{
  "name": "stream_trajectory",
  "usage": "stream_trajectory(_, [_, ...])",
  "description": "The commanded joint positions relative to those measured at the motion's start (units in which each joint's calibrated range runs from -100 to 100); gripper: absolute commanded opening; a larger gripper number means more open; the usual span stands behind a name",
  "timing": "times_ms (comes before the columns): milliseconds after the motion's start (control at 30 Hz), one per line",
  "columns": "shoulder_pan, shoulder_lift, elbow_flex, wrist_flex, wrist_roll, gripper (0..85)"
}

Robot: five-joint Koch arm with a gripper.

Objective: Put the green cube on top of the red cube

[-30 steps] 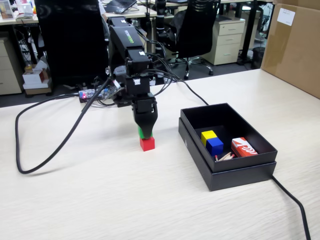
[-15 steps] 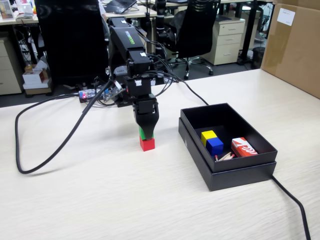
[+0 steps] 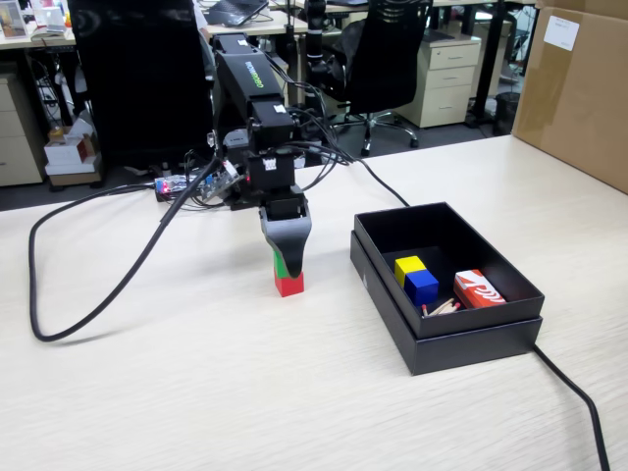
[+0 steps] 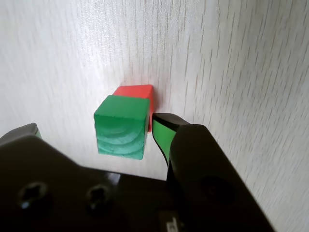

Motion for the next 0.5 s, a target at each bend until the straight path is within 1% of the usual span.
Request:
stream_trajectory(0, [0.1, -9.7, 1.5, 0.2, -0.3, 46.8])
stream_trajectory(133, [0.6, -21.0, -1.4, 0.1, -0.7, 46.8])
stream_trajectory(233, [0.7, -28.7, -3.5, 0.1, -1.4, 46.8])
stream_trajectory(267, [0.6, -33.5, -5.1, 0.1, -2.1, 46.8])
stream_trajectory(467, [0.1, -44.1, -10.5, 0.1, -3.3, 48.1])
